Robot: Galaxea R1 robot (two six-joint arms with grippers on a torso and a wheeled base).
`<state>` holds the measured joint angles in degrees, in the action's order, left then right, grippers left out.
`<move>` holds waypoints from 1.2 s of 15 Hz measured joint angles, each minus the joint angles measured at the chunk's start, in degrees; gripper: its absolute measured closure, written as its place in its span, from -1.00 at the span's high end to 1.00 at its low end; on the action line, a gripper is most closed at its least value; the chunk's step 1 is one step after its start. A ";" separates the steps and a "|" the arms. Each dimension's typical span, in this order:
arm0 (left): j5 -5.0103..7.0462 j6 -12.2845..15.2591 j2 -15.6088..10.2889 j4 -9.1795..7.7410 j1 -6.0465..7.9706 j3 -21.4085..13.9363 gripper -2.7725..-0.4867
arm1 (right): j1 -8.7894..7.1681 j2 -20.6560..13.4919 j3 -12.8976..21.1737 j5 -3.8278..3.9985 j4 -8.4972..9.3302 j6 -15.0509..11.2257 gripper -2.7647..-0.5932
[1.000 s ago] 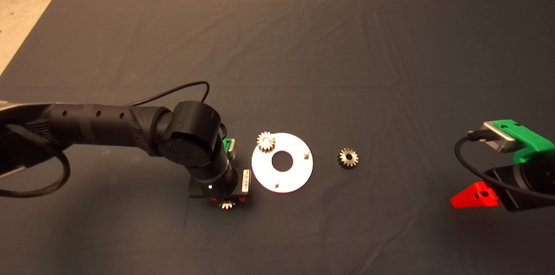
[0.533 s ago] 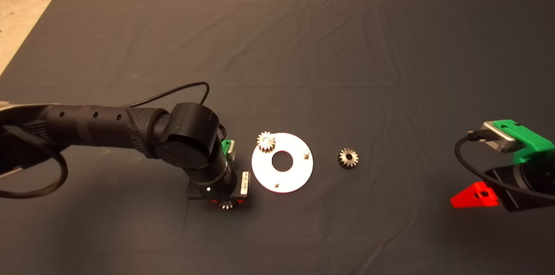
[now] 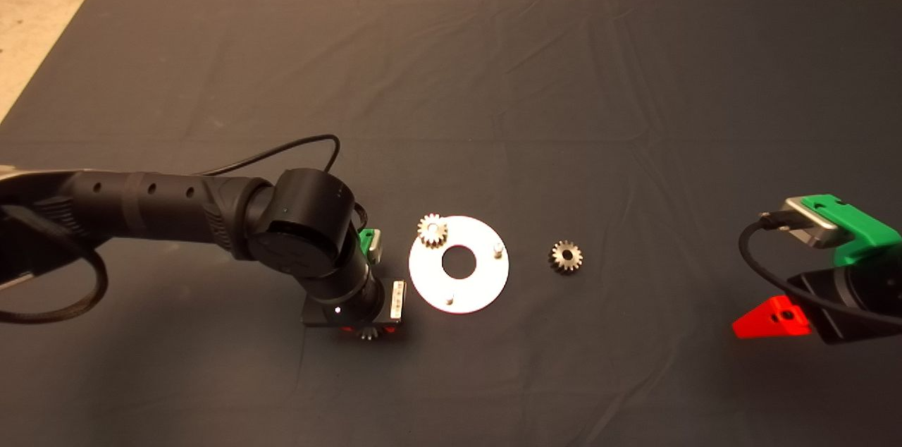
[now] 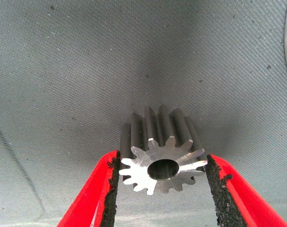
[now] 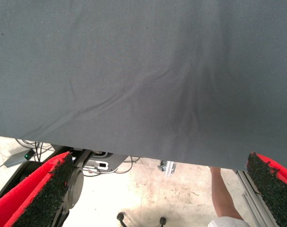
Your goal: Install three planetary gears onto the carrier pins
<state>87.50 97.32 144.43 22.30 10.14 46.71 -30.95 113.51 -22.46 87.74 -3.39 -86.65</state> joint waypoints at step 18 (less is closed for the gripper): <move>0.06 0.41 0.02 0.05 -0.64 0.55 -0.47 | 0.00 0.00 0.00 -0.01 0.00 0.00 0.97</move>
<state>87.57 97.73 144.46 22.35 9.50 47.26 -30.95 113.51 -22.46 87.73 -3.39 -86.65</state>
